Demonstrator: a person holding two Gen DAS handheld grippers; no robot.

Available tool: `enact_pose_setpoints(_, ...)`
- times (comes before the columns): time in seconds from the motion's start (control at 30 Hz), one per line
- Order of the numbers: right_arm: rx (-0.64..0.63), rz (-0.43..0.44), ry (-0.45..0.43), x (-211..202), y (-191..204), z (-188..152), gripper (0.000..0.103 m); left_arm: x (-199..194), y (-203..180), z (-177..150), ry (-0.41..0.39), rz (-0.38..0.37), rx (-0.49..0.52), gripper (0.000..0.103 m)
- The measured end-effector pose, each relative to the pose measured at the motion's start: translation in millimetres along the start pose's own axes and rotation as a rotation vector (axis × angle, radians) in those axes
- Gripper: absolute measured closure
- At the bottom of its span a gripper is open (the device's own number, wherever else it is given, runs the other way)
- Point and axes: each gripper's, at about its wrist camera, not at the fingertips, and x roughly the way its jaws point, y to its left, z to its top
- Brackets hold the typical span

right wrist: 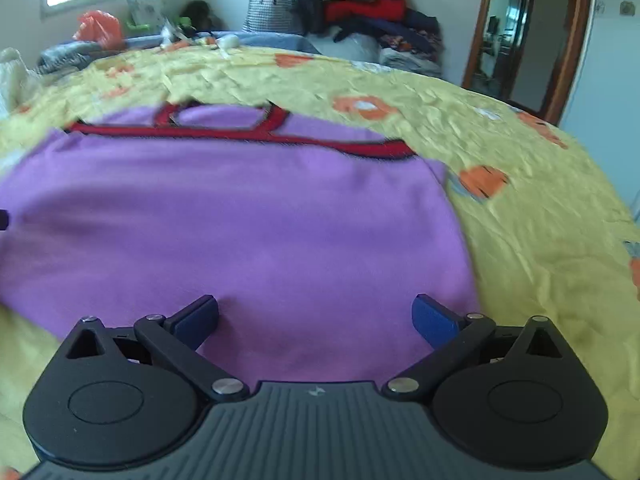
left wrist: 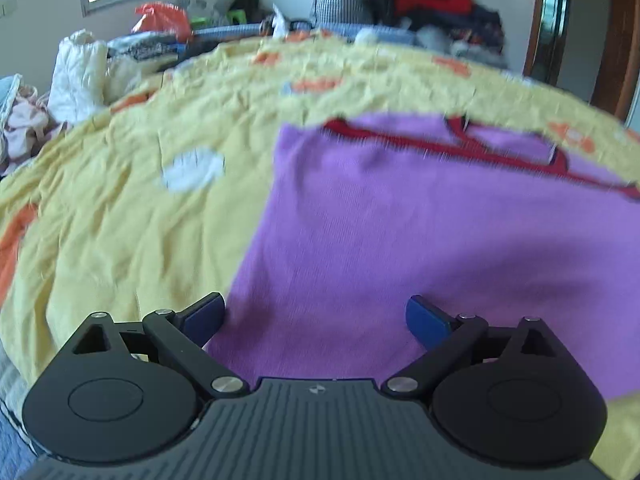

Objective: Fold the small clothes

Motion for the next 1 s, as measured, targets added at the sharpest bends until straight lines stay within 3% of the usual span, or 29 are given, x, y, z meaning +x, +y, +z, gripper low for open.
enact_pose_setpoints(0.17, 0.076, -0.039, 0.023, -7.9, -16.1, 5.5, 0.000, 0.6, 15.7, -6.2, 0.012, -0.028, -0.045, 0.000)
enact_pose_setpoints(0.37, 0.015, 0.052, -0.022, -15.1, 21.1, 11.2, 0.000, -1.8, 17.5, -9.8, 0.006, -0.031, -0.044, 0.000)
enact_pose_setpoints(0.47, -0.074, -0.003, 0.020, -0.4, 41.1, 4.4, 0.000, -3.4, 19.4, -11.7, 0.005, -0.034, -0.046, 0.000)
enact_pose_setpoints(0.57, 0.027, 0.047, 0.011, -1.5, 20.0, -2.0, 0.000, -5.0, 21.5, -13.1, 0.006, -0.039, -0.043, 0.000)
enact_pose_setpoints(0.7, 0.075, -0.023, 0.033, -7.1, 7.9, 2.5, 0.000, -5.5, 23.2, -13.4, 0.005, -0.046, -0.039, 0.000)
enact_pose_setpoints(0.83, 0.111, 0.026, -0.003, -13.0, 15.6, 7.9, 0.000, -8.8, 29.7, -6.4, 0.027, -0.068, -0.071, 0.000)
enact_pose_setpoints(1.0, 0.020, 0.044, -0.050, -9.2, 54.9, 10.3, 0.000, -7.7, 59.7, 20.5, -0.050, -0.087, -0.097, 0.000)
